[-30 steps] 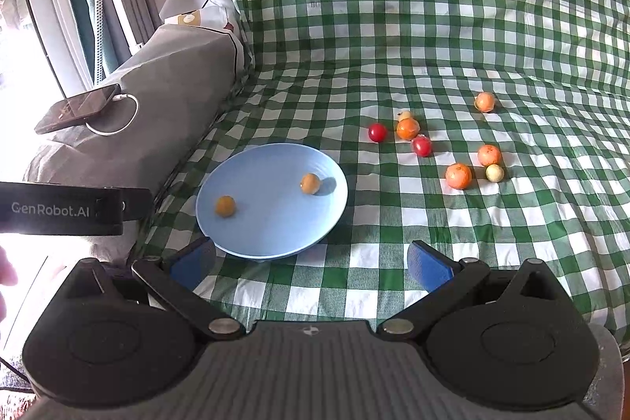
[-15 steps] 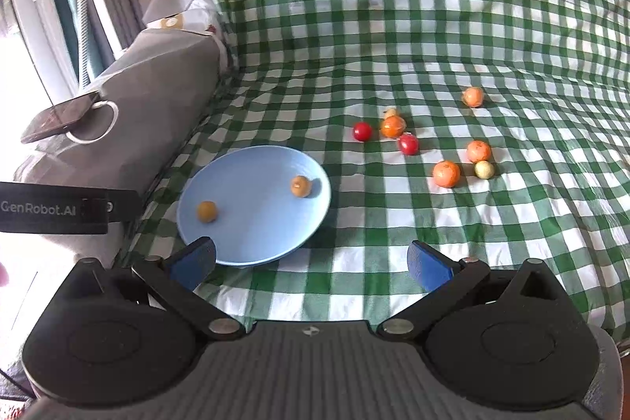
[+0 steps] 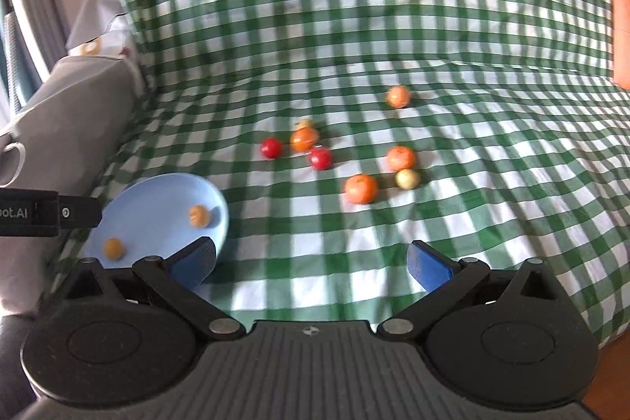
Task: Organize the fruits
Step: 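Reach the left tool to the red cherry tomato and grasp it, then carry the red tomato to the plate with the left tool while the right tool grasps a yellow fruit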
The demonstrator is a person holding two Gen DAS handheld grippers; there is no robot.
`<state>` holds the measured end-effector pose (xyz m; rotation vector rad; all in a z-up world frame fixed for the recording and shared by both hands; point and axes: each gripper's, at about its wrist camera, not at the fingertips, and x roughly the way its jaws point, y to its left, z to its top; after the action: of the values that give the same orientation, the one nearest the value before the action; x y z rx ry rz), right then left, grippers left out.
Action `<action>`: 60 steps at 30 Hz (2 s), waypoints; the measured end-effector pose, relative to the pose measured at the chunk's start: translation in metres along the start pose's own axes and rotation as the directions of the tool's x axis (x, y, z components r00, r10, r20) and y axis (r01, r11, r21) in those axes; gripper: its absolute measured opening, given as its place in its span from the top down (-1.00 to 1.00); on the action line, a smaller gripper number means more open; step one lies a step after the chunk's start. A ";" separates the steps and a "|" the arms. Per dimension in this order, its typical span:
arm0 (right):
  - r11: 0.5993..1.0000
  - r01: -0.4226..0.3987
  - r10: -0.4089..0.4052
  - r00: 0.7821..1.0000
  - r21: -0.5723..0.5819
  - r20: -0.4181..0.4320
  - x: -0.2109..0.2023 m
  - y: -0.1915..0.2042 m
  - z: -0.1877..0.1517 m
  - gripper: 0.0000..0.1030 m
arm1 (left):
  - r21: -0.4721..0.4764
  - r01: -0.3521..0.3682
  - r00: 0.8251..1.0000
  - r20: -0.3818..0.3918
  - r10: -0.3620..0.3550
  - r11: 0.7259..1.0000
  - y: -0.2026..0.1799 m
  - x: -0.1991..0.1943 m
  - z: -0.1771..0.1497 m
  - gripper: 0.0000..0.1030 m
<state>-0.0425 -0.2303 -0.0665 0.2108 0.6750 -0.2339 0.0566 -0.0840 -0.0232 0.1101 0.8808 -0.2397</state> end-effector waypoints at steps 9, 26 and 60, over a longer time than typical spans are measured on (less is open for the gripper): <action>0.994 0.106 -0.105 0.994 -0.016 0.032 0.057 -0.047 0.015 -0.99 | 0.041 0.072 0.996 -0.059 -0.069 0.997 -0.045 0.075 0.034 -1.00; 0.979 0.188 -0.192 0.980 -0.072 -0.049 0.207 -0.106 0.027 -0.99 | 0.069 0.139 0.972 -0.203 -0.123 0.988 -0.116 0.243 0.087 -1.00; 0.986 -0.022 0.033 0.997 -0.166 0.067 0.080 -0.036 0.026 0.41 | -0.011 0.150 0.984 -0.096 -0.150 0.989 -0.044 0.091 0.050 0.41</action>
<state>0.0236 -0.2833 -0.1017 0.0524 0.6182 -0.1570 0.1382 -0.1508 -0.0619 0.0522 0.9874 -0.3763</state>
